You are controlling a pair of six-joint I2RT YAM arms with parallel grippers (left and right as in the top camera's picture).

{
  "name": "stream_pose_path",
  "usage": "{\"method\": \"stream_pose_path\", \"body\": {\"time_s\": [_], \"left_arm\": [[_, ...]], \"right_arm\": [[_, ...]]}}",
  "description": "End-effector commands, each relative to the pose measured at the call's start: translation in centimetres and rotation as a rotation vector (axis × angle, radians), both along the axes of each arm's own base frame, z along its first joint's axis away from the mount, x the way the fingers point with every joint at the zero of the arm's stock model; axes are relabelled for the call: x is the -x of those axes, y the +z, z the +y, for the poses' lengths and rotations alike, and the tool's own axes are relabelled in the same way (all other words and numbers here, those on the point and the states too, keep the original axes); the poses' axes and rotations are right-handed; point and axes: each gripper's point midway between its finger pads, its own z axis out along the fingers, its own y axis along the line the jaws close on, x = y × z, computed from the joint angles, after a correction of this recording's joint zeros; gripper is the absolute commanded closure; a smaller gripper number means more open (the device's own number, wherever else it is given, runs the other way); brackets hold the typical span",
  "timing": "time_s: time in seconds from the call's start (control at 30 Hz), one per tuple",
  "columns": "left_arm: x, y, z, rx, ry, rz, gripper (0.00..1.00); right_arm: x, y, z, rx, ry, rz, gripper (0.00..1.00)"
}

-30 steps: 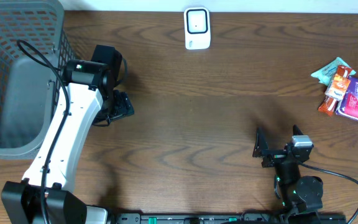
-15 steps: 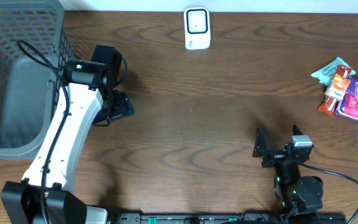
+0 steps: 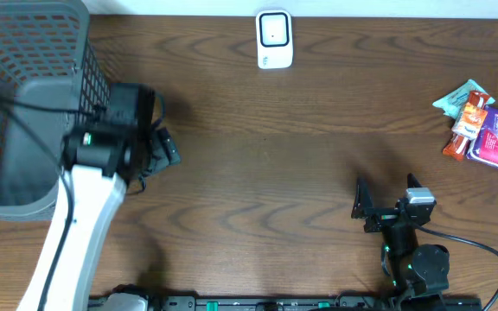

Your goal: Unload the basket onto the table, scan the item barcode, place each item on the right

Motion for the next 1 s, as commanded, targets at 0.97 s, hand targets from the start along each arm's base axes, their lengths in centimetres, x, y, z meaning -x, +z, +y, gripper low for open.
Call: {"method": "stream_pose_path", "body": {"time_s": [0.97], "left_arm": [[4.2,-1.6,1.3,0.037,-0.163,-1.068,0.02]], "right_arm": [[0.0,0.0,-0.4,0.009,-0.015,-0.001,0.01]]}}
